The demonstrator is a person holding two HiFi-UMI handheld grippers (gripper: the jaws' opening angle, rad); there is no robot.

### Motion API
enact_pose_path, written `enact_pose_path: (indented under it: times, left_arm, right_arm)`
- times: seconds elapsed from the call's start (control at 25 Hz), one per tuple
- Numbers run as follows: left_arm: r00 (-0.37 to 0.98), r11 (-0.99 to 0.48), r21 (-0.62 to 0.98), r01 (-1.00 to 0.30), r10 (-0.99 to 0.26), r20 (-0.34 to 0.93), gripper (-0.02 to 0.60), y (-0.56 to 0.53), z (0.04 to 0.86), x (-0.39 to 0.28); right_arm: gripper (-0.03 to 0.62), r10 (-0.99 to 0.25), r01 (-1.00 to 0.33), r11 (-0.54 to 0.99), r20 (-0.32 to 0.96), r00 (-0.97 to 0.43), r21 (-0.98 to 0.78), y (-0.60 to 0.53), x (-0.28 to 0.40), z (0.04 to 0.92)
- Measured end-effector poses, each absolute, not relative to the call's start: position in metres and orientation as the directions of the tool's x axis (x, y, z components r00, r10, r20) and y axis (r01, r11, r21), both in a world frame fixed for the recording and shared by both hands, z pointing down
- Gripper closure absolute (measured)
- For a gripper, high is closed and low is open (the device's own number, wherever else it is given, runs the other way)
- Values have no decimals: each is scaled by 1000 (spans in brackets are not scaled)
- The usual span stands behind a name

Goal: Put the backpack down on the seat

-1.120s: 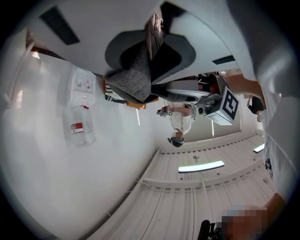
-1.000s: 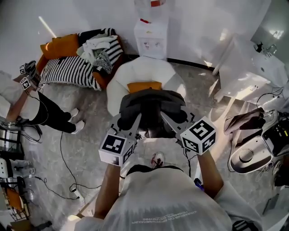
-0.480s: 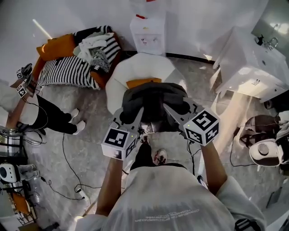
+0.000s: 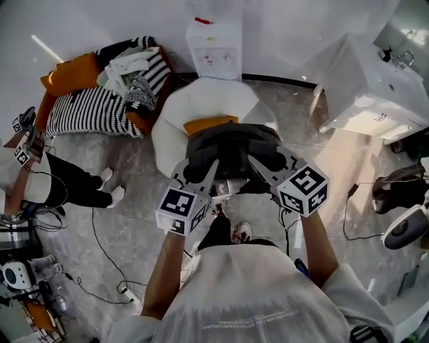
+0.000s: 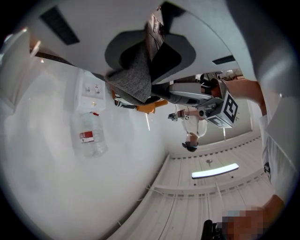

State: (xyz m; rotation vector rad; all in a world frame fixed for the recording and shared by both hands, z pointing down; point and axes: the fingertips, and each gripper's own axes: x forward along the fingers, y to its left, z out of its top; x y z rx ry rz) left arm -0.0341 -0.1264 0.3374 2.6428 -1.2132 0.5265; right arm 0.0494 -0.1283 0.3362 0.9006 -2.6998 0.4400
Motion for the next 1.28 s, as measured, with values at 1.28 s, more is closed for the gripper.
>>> enact_pose_path:
  times: [1.28]
  left_arm:
    - [682, -701, 186, -689, -539, 494, 500, -304, 482, -90]
  right_arm:
    - [562, -514, -721, 634, 545, -663, -279, -282, -1, 490]
